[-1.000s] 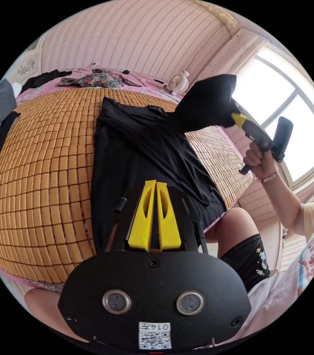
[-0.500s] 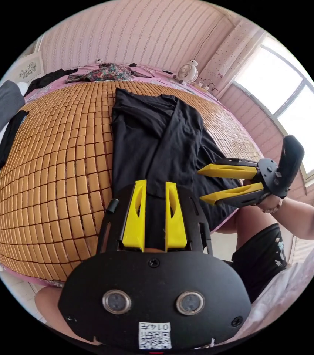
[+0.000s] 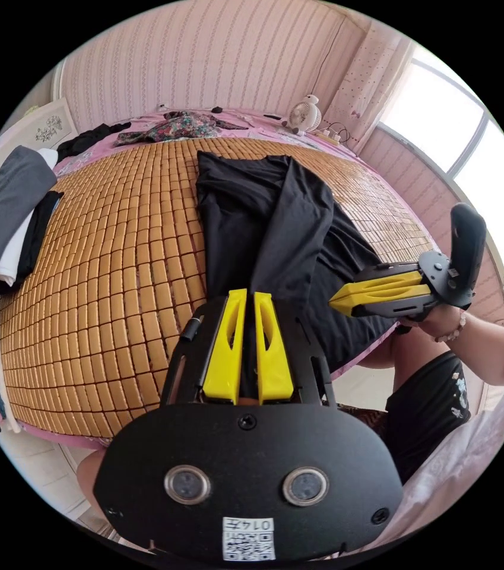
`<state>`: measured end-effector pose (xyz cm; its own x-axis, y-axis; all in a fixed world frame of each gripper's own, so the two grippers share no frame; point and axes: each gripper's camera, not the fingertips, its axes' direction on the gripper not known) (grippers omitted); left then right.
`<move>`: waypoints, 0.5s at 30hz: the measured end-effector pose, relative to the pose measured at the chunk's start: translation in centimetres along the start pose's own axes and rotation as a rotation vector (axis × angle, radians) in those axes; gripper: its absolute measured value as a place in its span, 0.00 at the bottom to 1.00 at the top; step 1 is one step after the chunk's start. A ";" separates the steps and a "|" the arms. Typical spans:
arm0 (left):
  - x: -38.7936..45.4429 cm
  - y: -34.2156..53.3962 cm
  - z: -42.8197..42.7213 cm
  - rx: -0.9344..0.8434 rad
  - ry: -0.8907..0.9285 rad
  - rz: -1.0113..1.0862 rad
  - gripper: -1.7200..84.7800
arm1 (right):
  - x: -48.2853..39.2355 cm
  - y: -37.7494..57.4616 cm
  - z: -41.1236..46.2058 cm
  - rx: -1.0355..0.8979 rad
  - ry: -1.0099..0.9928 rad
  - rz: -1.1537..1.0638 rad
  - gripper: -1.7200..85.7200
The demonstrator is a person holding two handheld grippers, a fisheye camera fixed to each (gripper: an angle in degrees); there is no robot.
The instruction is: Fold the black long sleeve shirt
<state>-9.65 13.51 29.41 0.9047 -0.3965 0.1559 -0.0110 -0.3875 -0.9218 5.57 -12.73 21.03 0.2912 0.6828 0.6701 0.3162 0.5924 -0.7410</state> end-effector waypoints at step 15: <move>-12.4 -14.3 2.7 0.188 0.113 -0.083 0.12 | 24.6 -4.2 -7.0 0.014 0.551 0.245 0.12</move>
<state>-19.60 26.20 39.66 0.8458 -0.4645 0.2624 0.1501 -0.2648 -0.9525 17.73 -1.48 40.94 0.7800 0.4803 0.4011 0.1704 0.4537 -0.8747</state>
